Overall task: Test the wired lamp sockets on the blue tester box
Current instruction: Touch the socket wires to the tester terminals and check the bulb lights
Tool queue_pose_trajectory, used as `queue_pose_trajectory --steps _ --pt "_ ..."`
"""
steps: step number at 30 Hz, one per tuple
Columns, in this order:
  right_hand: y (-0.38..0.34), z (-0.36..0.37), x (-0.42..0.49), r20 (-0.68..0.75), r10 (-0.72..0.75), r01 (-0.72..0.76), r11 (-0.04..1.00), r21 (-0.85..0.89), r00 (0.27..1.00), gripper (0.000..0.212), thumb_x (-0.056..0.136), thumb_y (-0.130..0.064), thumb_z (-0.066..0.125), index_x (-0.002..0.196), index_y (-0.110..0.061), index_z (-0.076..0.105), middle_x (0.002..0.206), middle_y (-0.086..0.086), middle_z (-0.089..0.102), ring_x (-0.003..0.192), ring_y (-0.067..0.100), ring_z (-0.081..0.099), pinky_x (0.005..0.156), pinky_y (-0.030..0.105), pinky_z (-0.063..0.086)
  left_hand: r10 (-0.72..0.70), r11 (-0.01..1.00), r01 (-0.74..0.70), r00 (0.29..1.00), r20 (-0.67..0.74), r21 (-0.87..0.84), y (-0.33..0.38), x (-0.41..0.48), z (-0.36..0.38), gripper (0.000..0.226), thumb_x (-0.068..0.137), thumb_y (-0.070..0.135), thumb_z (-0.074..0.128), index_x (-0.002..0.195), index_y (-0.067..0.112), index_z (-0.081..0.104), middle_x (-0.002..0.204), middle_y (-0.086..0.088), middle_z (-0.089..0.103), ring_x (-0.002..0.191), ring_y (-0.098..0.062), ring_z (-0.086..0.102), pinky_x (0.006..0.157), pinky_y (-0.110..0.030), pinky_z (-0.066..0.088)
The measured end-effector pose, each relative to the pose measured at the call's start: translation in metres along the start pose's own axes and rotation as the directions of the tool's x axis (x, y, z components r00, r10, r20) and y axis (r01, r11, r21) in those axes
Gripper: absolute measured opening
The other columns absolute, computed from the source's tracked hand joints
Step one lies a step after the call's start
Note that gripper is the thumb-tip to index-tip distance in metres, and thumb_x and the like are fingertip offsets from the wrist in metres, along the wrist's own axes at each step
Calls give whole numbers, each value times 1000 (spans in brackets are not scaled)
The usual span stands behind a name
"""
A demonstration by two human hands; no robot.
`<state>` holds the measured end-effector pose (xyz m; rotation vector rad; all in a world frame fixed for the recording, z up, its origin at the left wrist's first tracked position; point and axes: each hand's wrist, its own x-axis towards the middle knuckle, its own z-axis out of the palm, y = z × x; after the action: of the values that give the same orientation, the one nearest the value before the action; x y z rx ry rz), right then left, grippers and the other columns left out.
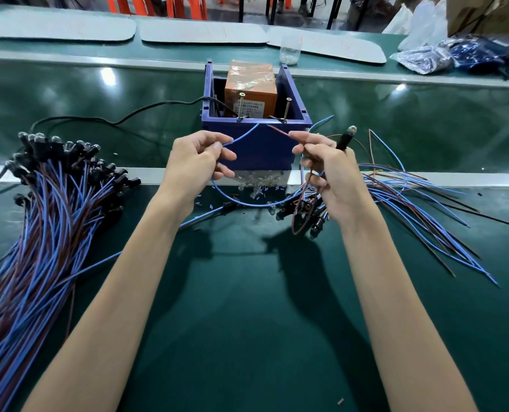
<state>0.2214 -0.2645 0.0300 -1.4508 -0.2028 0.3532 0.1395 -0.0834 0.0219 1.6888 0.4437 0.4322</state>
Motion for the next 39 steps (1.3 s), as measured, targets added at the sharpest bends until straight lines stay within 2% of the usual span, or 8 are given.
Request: queue_pose_trajectory --steps 7,11,15,21,25,29,36,39 --pt "-30 -32 0 -67 17 -46 885 -463 998 66 103 -47 16 74 -17 67 65 1 58 53 6 41 55 24 29 -110 928 -143 777 619 345 6 -9 -22 11 94 2 56 93 6 67 88 4 73 81 -15 68 76 -22 53" --pt "-41 -50 -7 -249 -234 194 965 -176 940 57 104 -42 32 65 -14 62 51 -5 57 40 5 47 40 15 36 -232 700 -227 824 516 677 -3 -2 -33 8 89 22 65 81 22 67 74 8 70 73 -10 64 71 -22 48" --pt "-41 -46 -5 -354 -485 479 871 -111 800 33 103 -21 41 77 -13 60 87 11 66 82 13 67 78 23 53 -303 510 -180 878 371 841 -15 6 -41 22 77 35 78 81 22 60 75 9 61 75 -14 56 68 -26 41" --pt "-29 -40 -2 -145 -929 551 322 -770 340 22 96 -3 48 103 5 68 113 25 51 107 1 47 98 23 44 -361 475 -187 849 385 860 -23 7 -39 19 77 33 78 76 22 62 72 6 61 70 -13 54 57 -20 39" --pt "-12 -40 3 4 -806 417 303 -857 592 30 87 10 47 109 7 66 123 30 47 117 12 45 105 8 27 -329 468 -251 840 431 847 -24 7 -35 21 82 31 74 66 25 61 64 9 57 62 -8 50 53 -21 36" --pt "20 -48 13 32 -215 95 290 -952 976 31 89 7 43 114 8 62 131 22 46 116 35 51 103 29 35 -200 511 -307 866 459 803 -20 6 -32 21 82 29 73 65 28 59 60 7 55 63 -14 50 61 -27 43" --pt "33 -49 19 -9 6 -10 181 -983 1000 44 81 2 44 116 -9 68 127 16 60 116 37 51 99 43 44 27 670 -378 873 488 639 -2 -5 -16 22 82 24 75 66 25 60 59 3 51 49 -3 64 59 -18 44" --pt "22 -46 16 154 -42 159 346 -925 987 38 91 -13 57 128 -15 61 132 6 56 119 24 51 104 36 40 168 750 -411 876 452 518 3 -11 -5 16 81 21 76 71 19 65 60 4 52 49 -5 66 54 -14 43"
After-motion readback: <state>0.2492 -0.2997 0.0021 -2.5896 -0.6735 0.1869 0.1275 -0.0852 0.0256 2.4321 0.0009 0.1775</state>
